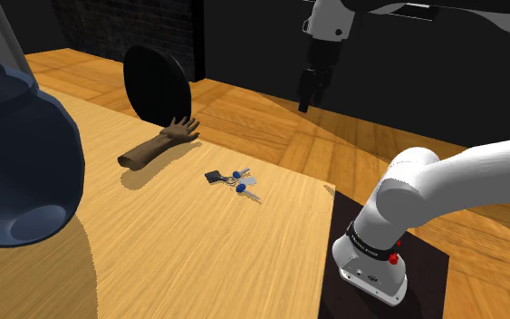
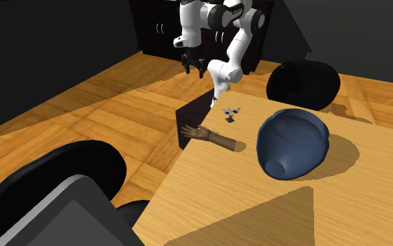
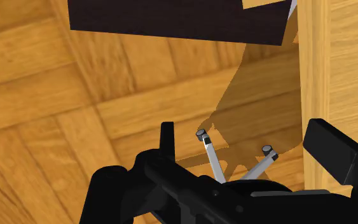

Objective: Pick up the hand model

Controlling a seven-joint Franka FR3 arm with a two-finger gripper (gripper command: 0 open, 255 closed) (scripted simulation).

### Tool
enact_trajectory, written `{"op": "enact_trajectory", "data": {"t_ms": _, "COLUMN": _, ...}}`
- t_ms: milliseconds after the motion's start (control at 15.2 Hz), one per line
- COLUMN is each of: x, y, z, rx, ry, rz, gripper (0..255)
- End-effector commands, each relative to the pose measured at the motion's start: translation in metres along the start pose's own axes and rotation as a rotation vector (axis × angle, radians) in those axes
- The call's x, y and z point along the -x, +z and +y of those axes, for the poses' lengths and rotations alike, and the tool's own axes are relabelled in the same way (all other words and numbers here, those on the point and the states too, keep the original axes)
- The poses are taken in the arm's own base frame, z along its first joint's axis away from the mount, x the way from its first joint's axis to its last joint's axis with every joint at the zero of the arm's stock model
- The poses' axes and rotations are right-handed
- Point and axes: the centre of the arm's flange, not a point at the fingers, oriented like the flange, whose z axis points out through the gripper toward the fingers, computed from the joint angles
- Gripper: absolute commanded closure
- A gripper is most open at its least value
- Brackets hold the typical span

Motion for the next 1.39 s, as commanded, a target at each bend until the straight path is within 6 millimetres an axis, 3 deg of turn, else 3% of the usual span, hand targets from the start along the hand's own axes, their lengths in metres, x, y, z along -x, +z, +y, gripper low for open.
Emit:
{"op": "enact_trajectory", "data": {"t_ms": 0, "x": 0.000, "y": 0.000, "z": 0.000, "rx": 0.000, "ry": 0.000, "rz": 0.000, "gripper": 0}}
{"op": "enact_trajectory", "data": {"t_ms": 330, "x": -0.014, "y": 0.008, "z": -0.063, "rx": -0.002, "ry": 0.216, "rz": 0.002, "gripper": 0}}
{"op": "enact_trajectory", "data": {"t_ms": 660, "x": -0.041, "y": 0.016, "z": -0.123, "rx": -0.004, "ry": 0.432, "rz": 0.004, "gripper": 0}}
{"op": "enact_trajectory", "data": {"t_ms": 1320, "x": -0.130, "y": 0.031, "z": -0.217, "rx": -0.009, "ry": 0.864, "rz": 0.009, "gripper": 0}}
